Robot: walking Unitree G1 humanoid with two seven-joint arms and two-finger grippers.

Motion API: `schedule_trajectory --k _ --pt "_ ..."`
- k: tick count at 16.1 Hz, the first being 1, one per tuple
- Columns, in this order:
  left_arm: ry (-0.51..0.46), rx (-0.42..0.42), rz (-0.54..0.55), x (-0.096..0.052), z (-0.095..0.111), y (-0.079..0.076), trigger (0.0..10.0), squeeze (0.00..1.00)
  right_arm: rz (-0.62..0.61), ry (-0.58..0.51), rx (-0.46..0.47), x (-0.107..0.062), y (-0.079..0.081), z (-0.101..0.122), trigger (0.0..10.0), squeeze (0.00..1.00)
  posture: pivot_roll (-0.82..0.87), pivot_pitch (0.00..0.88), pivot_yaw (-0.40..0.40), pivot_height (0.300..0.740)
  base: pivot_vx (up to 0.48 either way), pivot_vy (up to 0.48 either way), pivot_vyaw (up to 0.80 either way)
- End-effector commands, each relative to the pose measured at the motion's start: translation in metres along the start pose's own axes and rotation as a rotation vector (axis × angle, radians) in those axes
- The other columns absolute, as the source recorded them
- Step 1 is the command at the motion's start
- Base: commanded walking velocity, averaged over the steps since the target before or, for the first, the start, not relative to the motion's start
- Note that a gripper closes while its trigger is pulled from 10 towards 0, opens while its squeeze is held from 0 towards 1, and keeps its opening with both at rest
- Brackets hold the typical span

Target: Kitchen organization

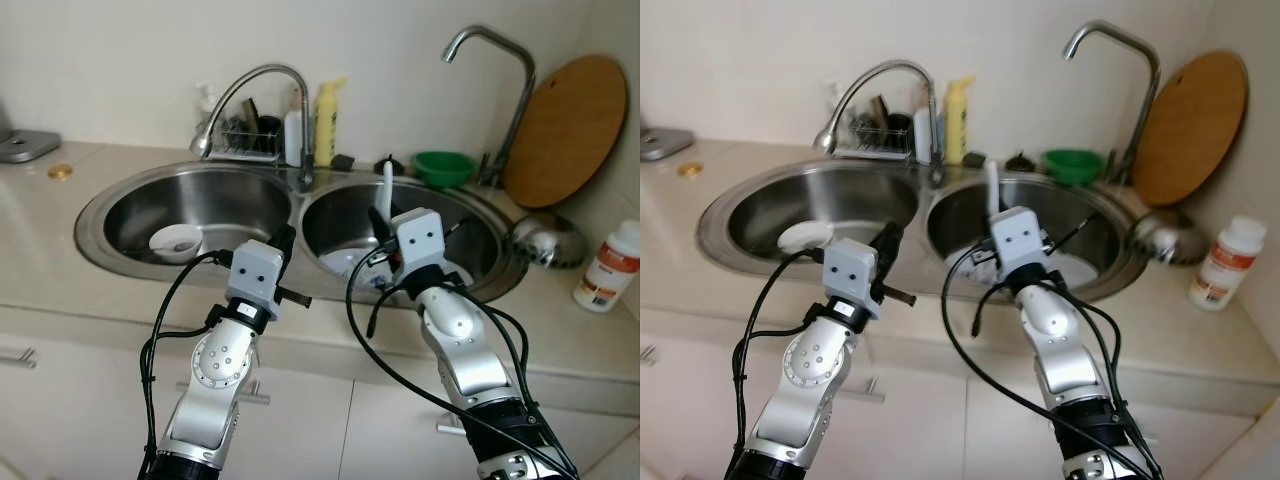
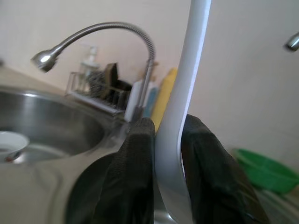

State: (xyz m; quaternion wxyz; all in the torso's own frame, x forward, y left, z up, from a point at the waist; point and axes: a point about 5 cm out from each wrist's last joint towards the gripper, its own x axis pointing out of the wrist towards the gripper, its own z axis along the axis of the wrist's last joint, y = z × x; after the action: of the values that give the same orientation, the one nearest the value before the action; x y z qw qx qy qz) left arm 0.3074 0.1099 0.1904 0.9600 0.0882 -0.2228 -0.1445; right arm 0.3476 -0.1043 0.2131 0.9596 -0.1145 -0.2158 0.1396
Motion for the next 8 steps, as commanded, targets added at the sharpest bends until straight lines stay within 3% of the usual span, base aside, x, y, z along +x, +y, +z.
schedule_trajectory --k 1,3,5,8 --pt "-0.002 0.017 0.014 0.000 0.001 0.006 10.0 0.00 0.027 -0.008 0.033 0.004 0.010 0.004 10.0 0.00 0.06 0.000 -0.023 0.740 0.277 0.000 0.00" --pt "0.001 0.015 0.010 -0.001 0.000 0.005 10.0 0.00 0.031 0.020 0.062 0.004 0.013 0.001 10.0 0.00 0.06 0.000 -0.023 0.740 0.266 0.000 0.00" --pt "0.003 0.016 0.005 -0.001 0.000 0.004 10.0 0.00 0.033 0.061 0.107 0.006 0.015 -0.004 10.0 0.00 0.06 0.000 -0.023 0.740 0.000 0.000 0.00" --pt "-0.002 0.026 -0.012 -0.002 0.000 0.000 10.0 0.00 -0.005 0.151 0.097 0.008 0.010 -0.017 10.0 0.00 0.07 0.000 -0.025 0.740 0.000 0.000 0.00"
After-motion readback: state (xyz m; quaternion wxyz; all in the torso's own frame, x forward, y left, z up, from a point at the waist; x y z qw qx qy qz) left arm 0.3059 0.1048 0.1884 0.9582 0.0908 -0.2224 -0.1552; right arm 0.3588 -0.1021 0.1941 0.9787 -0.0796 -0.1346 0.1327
